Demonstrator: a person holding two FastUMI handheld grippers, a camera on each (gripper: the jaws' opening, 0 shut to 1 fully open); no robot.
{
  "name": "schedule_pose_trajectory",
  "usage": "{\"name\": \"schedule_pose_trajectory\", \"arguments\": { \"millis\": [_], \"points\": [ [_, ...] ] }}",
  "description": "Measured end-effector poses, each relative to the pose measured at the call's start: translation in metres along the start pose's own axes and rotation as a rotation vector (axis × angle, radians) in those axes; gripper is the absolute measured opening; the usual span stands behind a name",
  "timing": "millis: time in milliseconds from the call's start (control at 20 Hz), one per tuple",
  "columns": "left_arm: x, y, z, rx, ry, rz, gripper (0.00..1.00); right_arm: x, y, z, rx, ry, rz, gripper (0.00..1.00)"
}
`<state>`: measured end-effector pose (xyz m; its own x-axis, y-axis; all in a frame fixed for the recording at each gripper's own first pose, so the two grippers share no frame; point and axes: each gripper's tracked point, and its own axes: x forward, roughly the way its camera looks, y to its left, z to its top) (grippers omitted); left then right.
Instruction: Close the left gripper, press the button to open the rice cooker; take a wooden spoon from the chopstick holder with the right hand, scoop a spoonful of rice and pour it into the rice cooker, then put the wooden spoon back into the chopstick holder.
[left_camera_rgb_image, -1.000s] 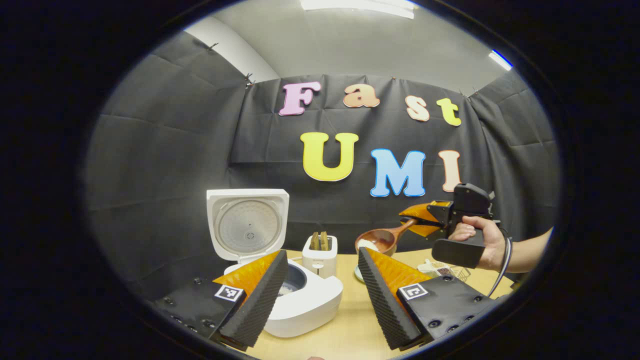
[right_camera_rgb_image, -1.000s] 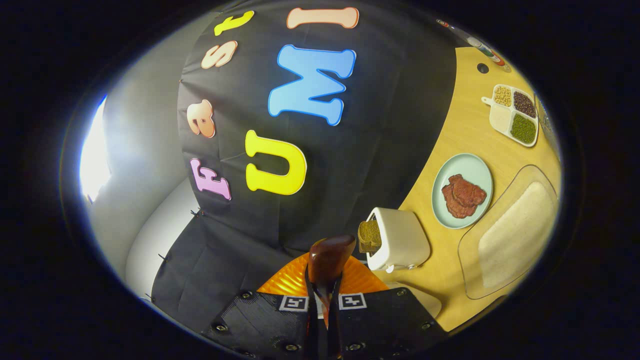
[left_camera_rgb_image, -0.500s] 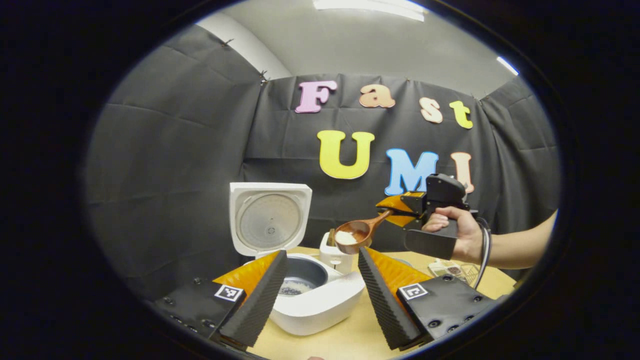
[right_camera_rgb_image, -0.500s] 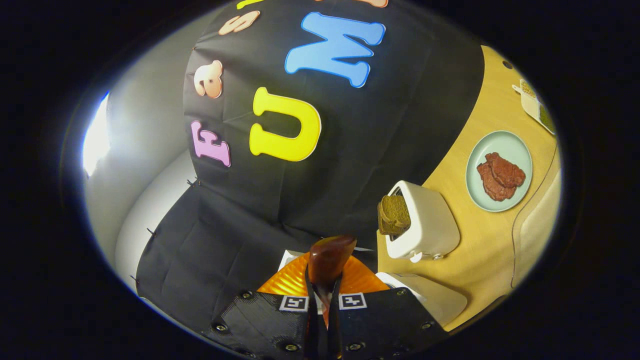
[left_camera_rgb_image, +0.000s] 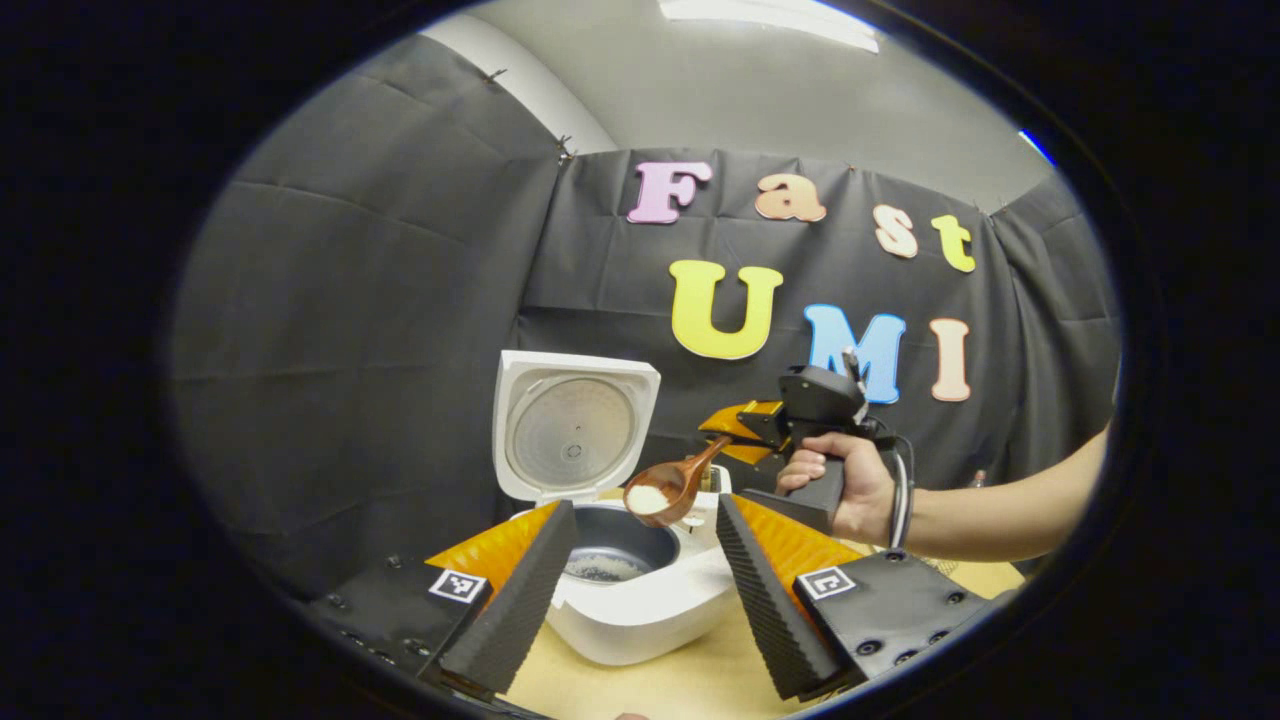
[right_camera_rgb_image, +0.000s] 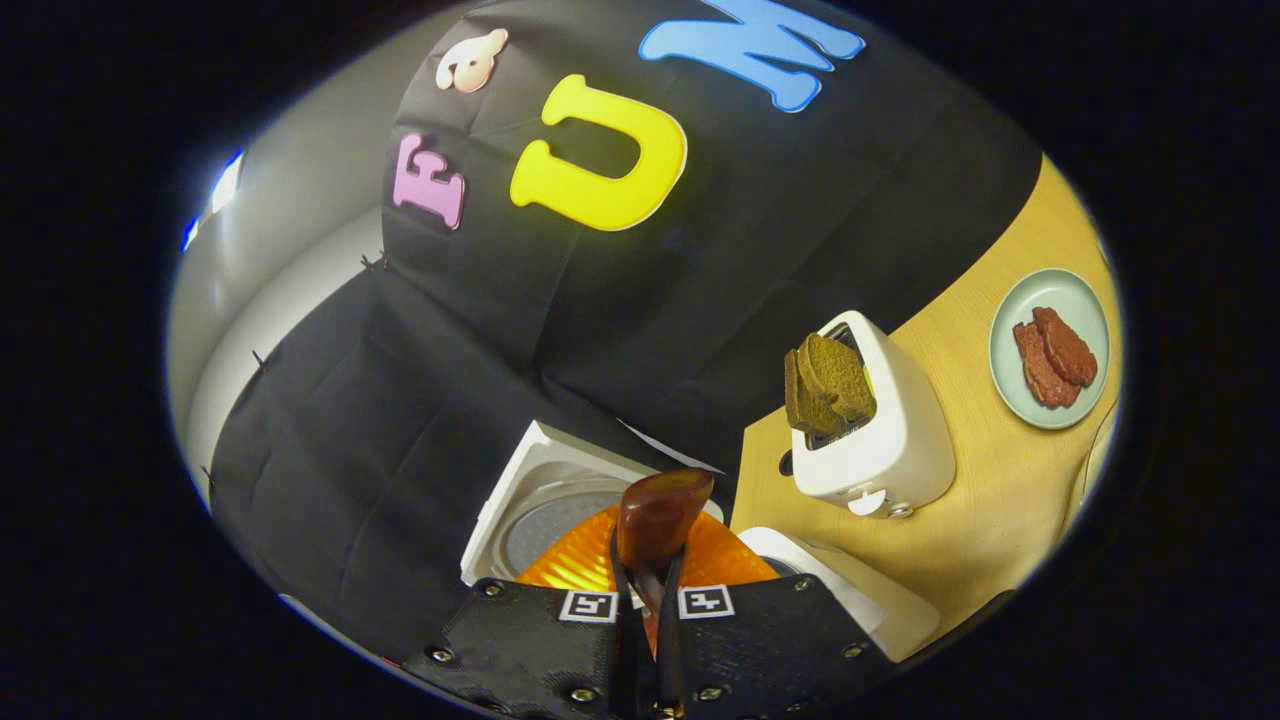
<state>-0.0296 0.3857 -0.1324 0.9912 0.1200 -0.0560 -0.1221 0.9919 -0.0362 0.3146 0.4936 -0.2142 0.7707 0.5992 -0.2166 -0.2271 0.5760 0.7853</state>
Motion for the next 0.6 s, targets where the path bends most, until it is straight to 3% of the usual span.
{"name": "schedule_pose_trajectory", "arguments": {
  "millis": [400, 600],
  "points": [
    [-0.008, 0.011, -0.006, -0.008, 0.009, 0.032, 0.99, 0.041, 0.004, -0.051, -0.371, 0.116, -0.041, 0.08],
    [-0.01, 0.017, -0.009, -0.016, 0.008, 0.053, 0.99, 0.051, 0.002, -0.075, -0.636, 0.179, -0.059, 0.08]
  ]
}}
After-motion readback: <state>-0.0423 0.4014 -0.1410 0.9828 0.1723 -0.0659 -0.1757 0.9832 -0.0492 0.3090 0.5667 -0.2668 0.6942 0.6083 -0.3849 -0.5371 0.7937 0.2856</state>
